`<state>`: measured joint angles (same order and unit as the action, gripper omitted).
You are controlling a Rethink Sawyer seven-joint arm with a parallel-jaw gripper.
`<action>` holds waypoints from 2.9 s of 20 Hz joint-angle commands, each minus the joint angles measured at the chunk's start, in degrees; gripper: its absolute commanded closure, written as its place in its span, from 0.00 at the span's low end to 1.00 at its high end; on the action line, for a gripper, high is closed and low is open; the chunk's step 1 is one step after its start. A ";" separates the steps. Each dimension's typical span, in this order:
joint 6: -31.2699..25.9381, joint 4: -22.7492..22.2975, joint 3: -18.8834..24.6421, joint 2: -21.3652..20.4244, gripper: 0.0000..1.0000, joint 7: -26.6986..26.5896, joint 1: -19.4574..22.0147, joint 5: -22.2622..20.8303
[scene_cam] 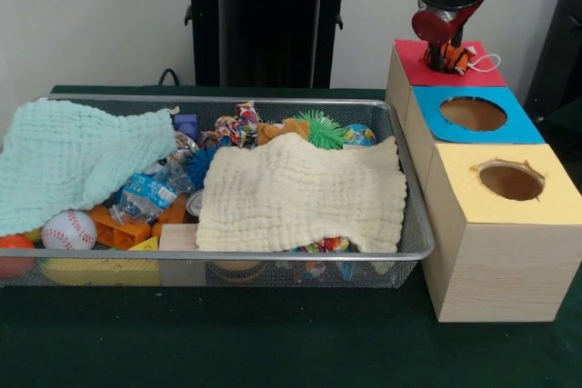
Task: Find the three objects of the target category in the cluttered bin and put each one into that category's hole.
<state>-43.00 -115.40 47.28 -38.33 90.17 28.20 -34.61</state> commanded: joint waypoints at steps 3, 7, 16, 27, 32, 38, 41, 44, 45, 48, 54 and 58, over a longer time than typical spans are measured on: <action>1.71 3.64 -13.17 -5.40 0.00 17.09 -4.38 -0.08; 2.76 4.40 -15.48 -4.53 0.00 16.14 -6.12 0.92; 4.09 5.05 -19.79 -3.43 0.00 14.50 -8.93 4.46; 3.11 5.89 -23.59 -5.13 0.00 14.15 -13.24 9.77; 1.53 6.82 -25.48 -6.29 0.00 13.74 -15.58 11.50; -2.39 7.52 -28.17 -10.76 0.00 13.50 -18.16 13.72; -3.69 8.58 -29.81 -11.73 0.00 13.22 -19.49 13.80; -4.33 9.04 -31.40 -13.09 0.00 13.20 -20.81 14.14; -4.58 9.30 -31.84 -13.24 0.00 13.07 -21.16 14.23; -4.34 9.32 -32.79 -13.67 0.00 13.20 -21.96 15.05; -0.67 9.23 -35.00 -12.10 0.00 14.39 -22.82 16.71; 1.92 5.74 -34.50 -15.44 0.00 11.86 -20.74 19.68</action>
<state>-39.57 -110.93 15.93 -50.69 90.18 5.05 -18.79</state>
